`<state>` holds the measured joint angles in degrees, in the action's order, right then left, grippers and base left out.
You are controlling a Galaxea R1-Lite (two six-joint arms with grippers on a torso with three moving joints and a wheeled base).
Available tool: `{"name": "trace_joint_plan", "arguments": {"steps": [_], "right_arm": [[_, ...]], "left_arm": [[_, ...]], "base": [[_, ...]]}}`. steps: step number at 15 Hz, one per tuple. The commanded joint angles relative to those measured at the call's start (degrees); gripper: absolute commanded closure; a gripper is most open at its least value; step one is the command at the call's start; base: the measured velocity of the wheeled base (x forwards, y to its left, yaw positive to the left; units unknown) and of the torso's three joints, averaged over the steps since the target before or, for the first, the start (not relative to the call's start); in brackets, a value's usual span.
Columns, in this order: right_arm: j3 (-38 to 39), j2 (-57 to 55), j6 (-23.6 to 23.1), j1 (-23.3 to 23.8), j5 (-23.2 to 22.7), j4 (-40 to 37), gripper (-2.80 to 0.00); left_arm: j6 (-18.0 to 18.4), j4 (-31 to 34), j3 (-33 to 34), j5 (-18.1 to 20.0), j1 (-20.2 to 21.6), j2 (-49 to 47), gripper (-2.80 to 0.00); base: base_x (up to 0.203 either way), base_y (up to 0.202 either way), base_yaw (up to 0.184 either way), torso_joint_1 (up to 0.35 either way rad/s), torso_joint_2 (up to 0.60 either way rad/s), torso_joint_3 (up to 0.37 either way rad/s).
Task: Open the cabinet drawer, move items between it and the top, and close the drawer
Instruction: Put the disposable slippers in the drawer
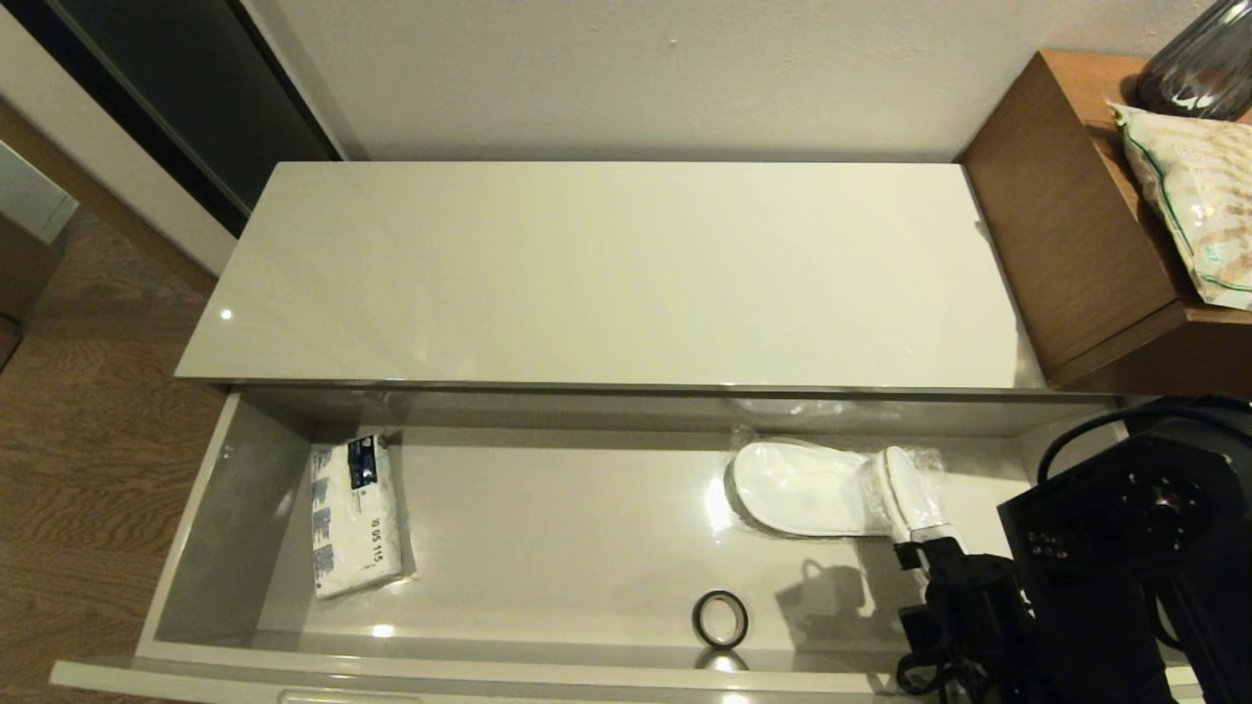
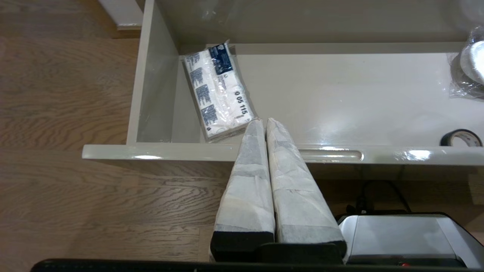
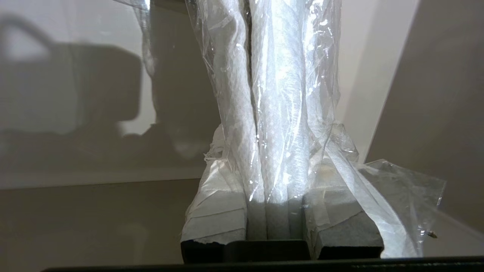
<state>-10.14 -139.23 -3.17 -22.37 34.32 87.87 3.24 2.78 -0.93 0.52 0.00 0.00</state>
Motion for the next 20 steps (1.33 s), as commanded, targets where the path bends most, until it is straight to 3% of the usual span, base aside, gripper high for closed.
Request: {"name": "trace_joint_plan", "arguments": {"steps": [1,13,18,20], "right_arm": [[0.9,0.6,0.8,-3.1,0.2,-0.2,0.00],[3.0,2.7,1.3,-3.4,1.4,-0.2,0.00],[1.9,2.5,3.8,3.5,2.9,-0.2,0.00],[1.3,2.1,3.7,3.7,2.9,-0.2,0.00]], "left_arm": [[0.0,0.0,0.0,0.0,0.1,-0.1,0.00],[0.0,0.0,0.0,0.0,0.1,-0.1,0.00],[0.0,0.0,0.0,0.0,0.1,-0.1,0.00],[0.0,0.0,0.0,0.0,0.1,-0.1,0.00]], "base": [[0.000,0.000,0.000,0.000,0.00,0.000],[0.000,0.000,0.000,0.000,0.00,0.000],[0.000,0.000,0.000,0.000,0.00,0.000],[0.000,0.000,0.000,0.000,0.00,0.000]]}}
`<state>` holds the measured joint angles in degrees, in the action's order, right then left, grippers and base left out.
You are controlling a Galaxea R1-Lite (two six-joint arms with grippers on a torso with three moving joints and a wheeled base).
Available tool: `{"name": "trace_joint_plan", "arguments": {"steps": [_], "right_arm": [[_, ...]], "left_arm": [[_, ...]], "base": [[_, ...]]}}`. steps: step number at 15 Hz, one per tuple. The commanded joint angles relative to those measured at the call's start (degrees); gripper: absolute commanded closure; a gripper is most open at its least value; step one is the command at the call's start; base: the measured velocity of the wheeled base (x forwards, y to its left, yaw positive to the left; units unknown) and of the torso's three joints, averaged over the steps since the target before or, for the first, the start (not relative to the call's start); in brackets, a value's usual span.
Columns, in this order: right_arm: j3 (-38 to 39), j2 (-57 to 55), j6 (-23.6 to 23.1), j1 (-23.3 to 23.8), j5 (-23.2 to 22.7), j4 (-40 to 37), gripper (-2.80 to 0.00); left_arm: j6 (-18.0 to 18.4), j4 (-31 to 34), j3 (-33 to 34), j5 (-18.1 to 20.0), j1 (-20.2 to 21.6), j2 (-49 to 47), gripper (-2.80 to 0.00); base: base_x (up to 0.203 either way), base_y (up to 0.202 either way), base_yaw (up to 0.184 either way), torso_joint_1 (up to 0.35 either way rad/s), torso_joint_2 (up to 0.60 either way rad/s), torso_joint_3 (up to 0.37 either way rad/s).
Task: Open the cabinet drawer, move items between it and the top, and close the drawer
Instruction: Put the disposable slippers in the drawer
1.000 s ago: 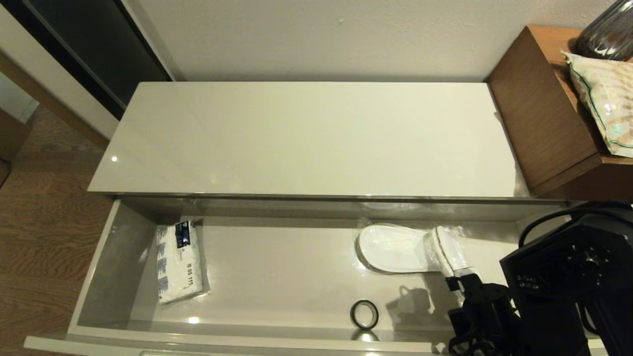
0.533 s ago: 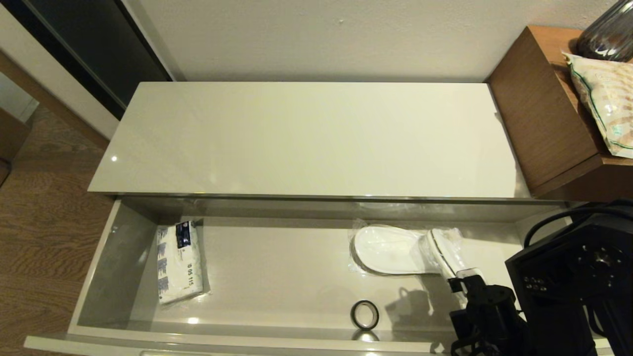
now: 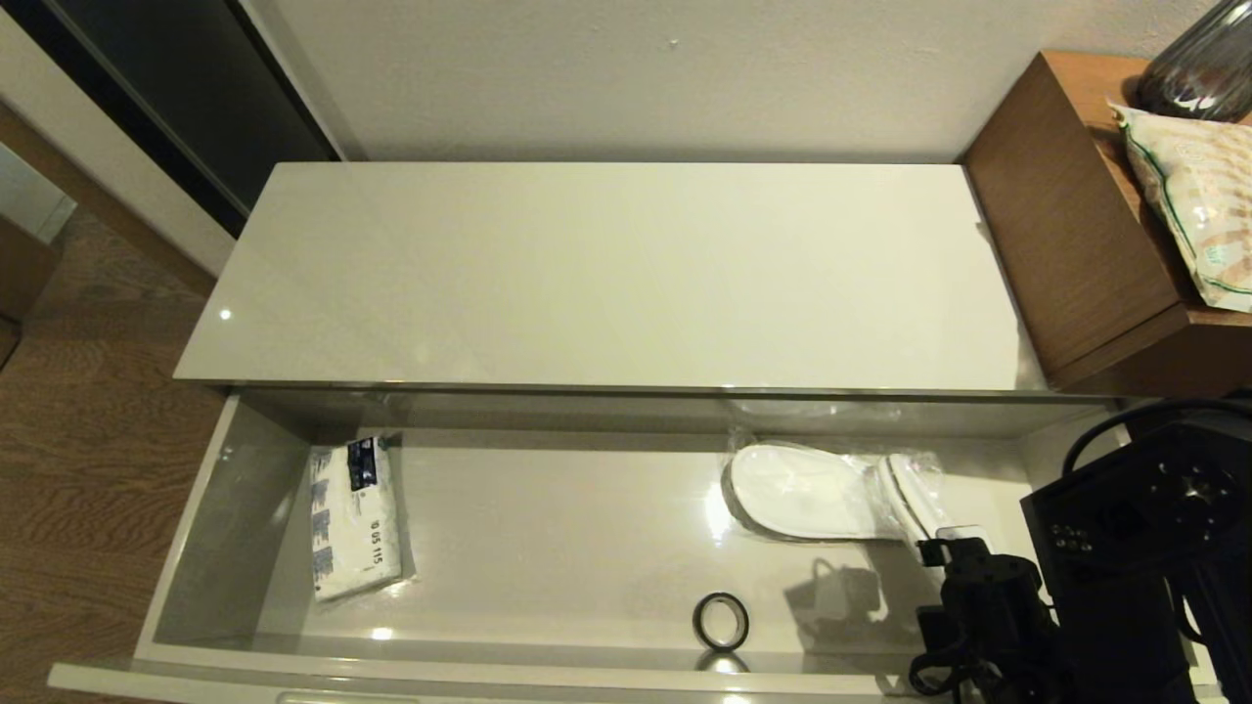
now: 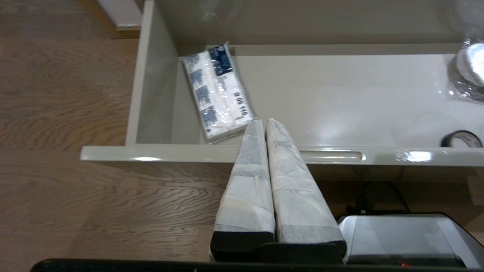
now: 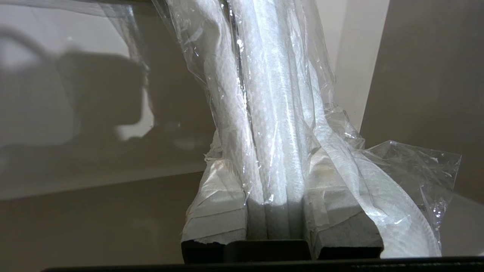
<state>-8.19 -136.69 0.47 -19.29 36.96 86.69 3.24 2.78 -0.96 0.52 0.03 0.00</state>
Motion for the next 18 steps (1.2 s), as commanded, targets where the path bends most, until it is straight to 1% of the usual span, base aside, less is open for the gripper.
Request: {"name": "trace_joint_plan", "arguments": {"steps": [1,2,3,5,8,10,12,15,18], "right_arm": [[-2.4,-0.8,-0.3,0.8,0.2,1.0,0.00],[-2.6,-0.8,-0.5,0.8,0.2,1.0,0.00],[-4.0,-0.4,-2.1,0.7,0.3,1.0,0.00],[-9.2,0.8,-6.5,0.7,1.2,1.0,0.00],[-9.5,1.3,-6.9,0.7,1.7,1.0,0.00],[-8.6,2.6,-6.7,0.7,1.7,1.0,0.00],[-6.2,6.7,-7.1,0.6,1.6,1.0,0.00],[-2.7,12.0,-8.7,0.7,1.1,1.0,0.00],[-0.9,12.6,-8.5,0.7,1.1,1.0,0.00]], "left_arm": [[0.0,0.0,0.0,0.0,0.1,-0.1,0.00],[0.0,0.0,0.0,0.0,0.1,-0.1,0.00],[0.0,0.0,0.0,0.0,0.1,-0.1,0.00],[0.0,0.0,0.1,0.0,0.1,-0.1,0.00],[0.0,0.0,0.0,0.0,0.1,-0.1,0.00],[0.0,0.0,0.0,0.0,0.1,-0.1,0.00],[0.0,0.0,0.1,0.0,0.1,-0.1,0.00],[0.0,0.0,0.1,0.0,0.1,-0.1,0.00],[0.0,0.0,0.0,0.0,0.1,-0.1,0.00]], "base": [[0.000,0.000,0.000,0.000,0.00,0.000],[0.000,0.000,0.000,0.000,0.00,0.000],[0.000,0.000,0.000,0.000,0.00,0.000],[0.000,0.000,0.000,0.000,0.00,0.000],[0.000,0.000,0.000,0.000,0.00,0.000],[0.000,0.000,0.000,0.000,0.00,0.000],[0.000,0.000,0.000,0.000,0.00,0.000],[0.000,0.000,0.000,0.000,0.00,0.000],[0.000,0.000,0.000,0.000,0.00,0.000]]}}
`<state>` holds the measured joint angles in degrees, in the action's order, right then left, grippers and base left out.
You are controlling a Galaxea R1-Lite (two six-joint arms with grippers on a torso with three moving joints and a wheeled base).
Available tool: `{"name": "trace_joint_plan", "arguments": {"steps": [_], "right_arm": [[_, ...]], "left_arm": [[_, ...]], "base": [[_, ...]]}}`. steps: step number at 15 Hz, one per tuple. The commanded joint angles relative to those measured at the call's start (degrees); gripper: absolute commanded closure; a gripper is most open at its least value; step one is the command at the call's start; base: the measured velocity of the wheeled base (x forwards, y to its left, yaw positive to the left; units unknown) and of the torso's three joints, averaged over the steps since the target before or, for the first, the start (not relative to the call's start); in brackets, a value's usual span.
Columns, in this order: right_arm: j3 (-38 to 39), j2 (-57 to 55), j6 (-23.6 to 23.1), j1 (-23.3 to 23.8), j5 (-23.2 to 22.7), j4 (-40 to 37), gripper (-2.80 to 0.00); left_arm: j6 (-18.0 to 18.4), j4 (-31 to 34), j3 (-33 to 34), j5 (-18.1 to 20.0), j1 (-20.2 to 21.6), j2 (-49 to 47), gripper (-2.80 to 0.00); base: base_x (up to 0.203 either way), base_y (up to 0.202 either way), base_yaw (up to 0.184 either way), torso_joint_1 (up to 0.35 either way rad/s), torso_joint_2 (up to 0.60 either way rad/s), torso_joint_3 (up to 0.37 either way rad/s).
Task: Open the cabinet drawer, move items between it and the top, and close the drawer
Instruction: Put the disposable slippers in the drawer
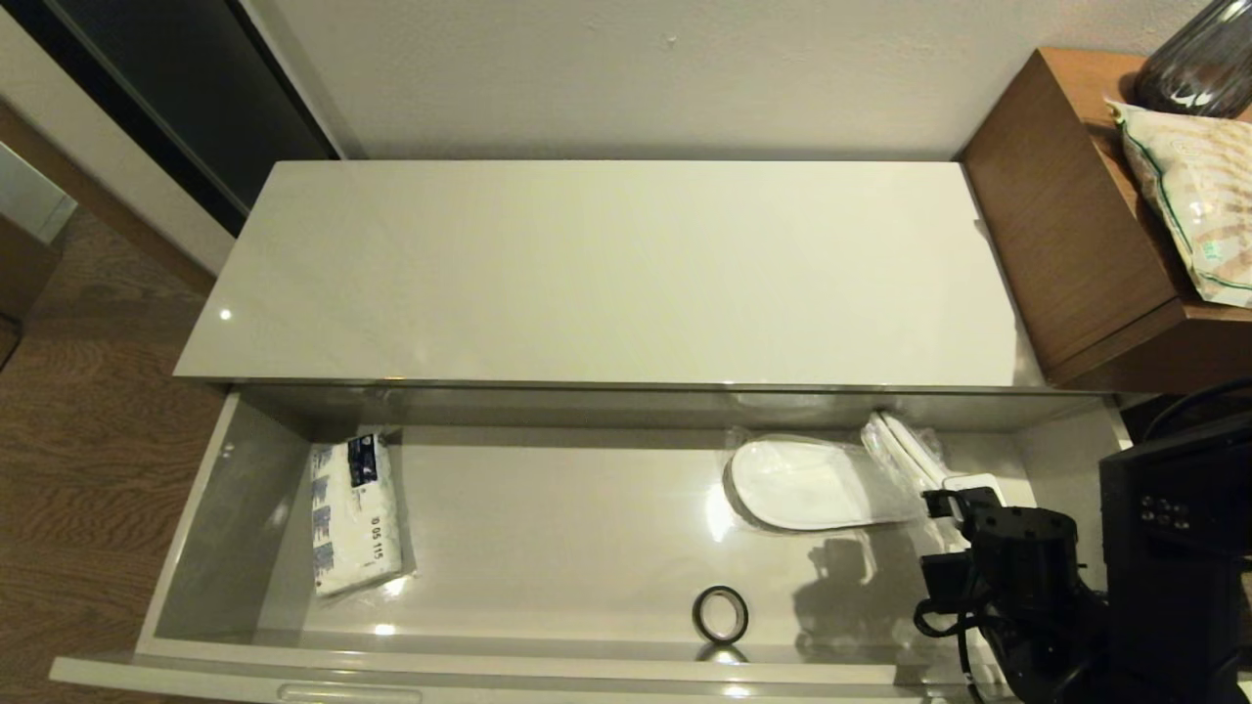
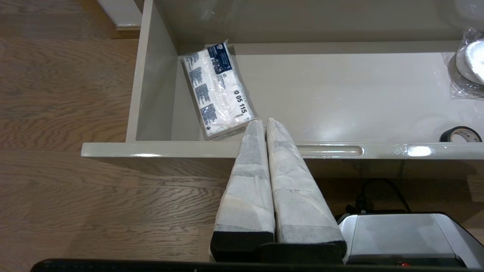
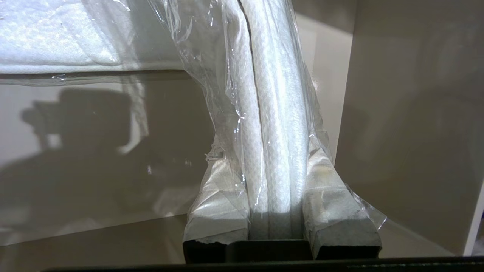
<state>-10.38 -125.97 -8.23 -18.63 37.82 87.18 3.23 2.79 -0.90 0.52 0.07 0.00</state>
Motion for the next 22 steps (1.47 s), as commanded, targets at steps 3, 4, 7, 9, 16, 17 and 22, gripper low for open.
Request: {"name": "trace_joint_plan", "arguments": {"steps": [3,4,7,9,16,17,22], "right_arm": [[1.6,1.8,0.7,0.3,0.8,0.5,0.00],[1.7,1.8,0.7,0.4,0.8,0.5,0.00],[2.4,1.6,0.6,0.3,0.6,0.5,-2.80],[2.6,1.9,0.6,0.3,0.5,0.5,-2.80],[9.6,14.6,-1.2,-1.4,0.3,0.5,-2.80],[9.8,18.3,-2.3,-1.5,0.4,0.5,-2.80],[6.9,31.4,-11.3,-1.7,1.6,-1.6,-2.80]], "left_arm": [[0.0,0.0,-0.1,0.0,0.0,-0.1,0.00],[0.0,0.0,-0.1,0.0,0.0,-0.1,0.00],[0.0,0.0,-0.1,0.1,0.0,-0.1,0.00],[0.0,0.0,-0.1,0.0,0.0,-0.1,0.00],[0.0,0.0,0.0,0.0,0.0,-0.1,0.00],[0.0,0.0,0.0,0.0,0.0,-0.1,0.00],[0.0,0.0,-0.1,0.0,0.0,-0.1,0.00]], "base": [[0.000,0.000,0.000,0.000,0.00,0.000],[0.000,0.000,0.000,0.000,0.00,0.000],[0.000,0.000,0.000,0.000,0.00,0.000],[0.000,0.000,0.000,0.000,0.00,0.000],[0.000,0.000,0.000,0.000,0.00,0.000],[0.000,0.000,0.000,0.000,0.00,0.000],[0.000,0.000,0.000,0.000,0.00,0.000]]}}
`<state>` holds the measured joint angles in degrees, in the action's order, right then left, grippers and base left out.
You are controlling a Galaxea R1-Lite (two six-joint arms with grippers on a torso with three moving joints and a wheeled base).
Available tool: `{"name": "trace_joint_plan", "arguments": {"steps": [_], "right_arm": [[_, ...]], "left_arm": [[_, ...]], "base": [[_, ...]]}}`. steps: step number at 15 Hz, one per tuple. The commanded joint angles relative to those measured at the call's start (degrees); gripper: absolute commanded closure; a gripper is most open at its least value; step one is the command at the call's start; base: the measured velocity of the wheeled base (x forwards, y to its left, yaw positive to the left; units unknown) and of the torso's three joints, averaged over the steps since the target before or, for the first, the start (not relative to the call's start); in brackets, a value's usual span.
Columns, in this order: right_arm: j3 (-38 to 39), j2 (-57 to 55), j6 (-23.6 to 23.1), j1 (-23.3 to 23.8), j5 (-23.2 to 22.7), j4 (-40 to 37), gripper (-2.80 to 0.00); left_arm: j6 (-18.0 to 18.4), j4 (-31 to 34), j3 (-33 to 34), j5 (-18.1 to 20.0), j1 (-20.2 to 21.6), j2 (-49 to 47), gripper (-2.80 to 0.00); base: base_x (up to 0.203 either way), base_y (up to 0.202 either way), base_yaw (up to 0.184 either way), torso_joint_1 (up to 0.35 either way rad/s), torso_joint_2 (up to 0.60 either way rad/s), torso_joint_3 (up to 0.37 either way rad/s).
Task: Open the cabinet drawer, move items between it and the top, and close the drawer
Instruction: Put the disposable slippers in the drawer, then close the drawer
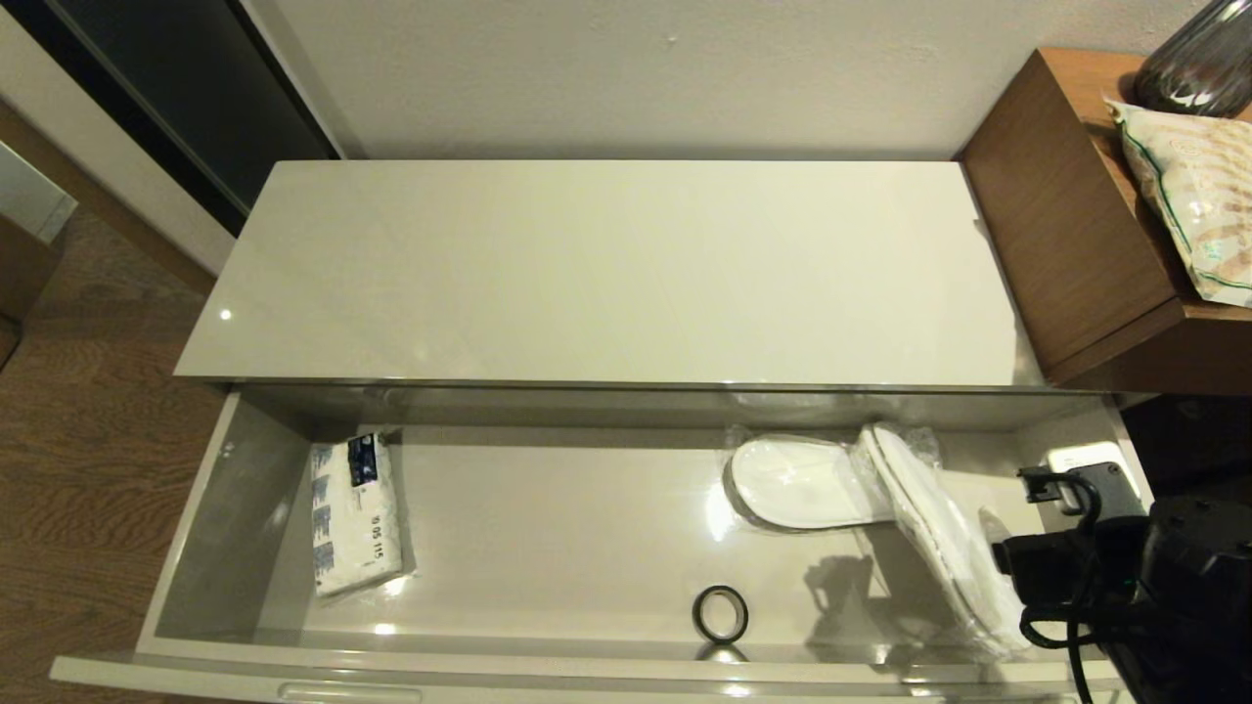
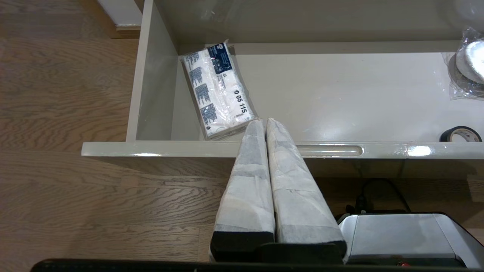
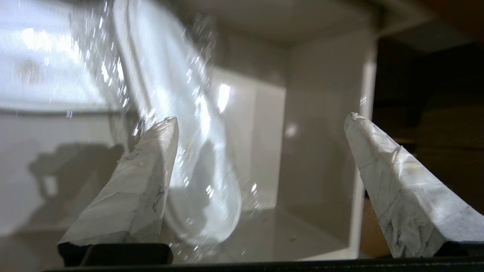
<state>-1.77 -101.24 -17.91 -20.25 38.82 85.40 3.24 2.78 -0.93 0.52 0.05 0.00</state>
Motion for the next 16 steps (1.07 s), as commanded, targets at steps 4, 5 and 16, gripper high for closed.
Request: {"name": "trace_joint_plan", "arguments": {"steps": [4,5,16], "right_arm": [[-7.2,15.5,-7.7,-0.1,1.6,-9.7,0.00],[-10.6,21.3,-8.4,-0.2,1.6,-17.7,0.00],[-52.6,56.8,51.2,-0.4,-1.7,-142.9,0.00]], "left_arm": [[0.0,0.0,0.0,0.0,0.0,-0.1,0.00],[0.0,0.0,0.0,0.0,0.0,-0.1,0.00],[0.0,0.0,0.0,0.0,0.0,-0.1,0.00]], "base": [[0.000,0.000,0.000,0.000,0.00,0.000],[0.000,0.000,0.000,0.000,0.00,0.000],[0.000,0.000,0.000,0.000,0.00,0.000]]}}
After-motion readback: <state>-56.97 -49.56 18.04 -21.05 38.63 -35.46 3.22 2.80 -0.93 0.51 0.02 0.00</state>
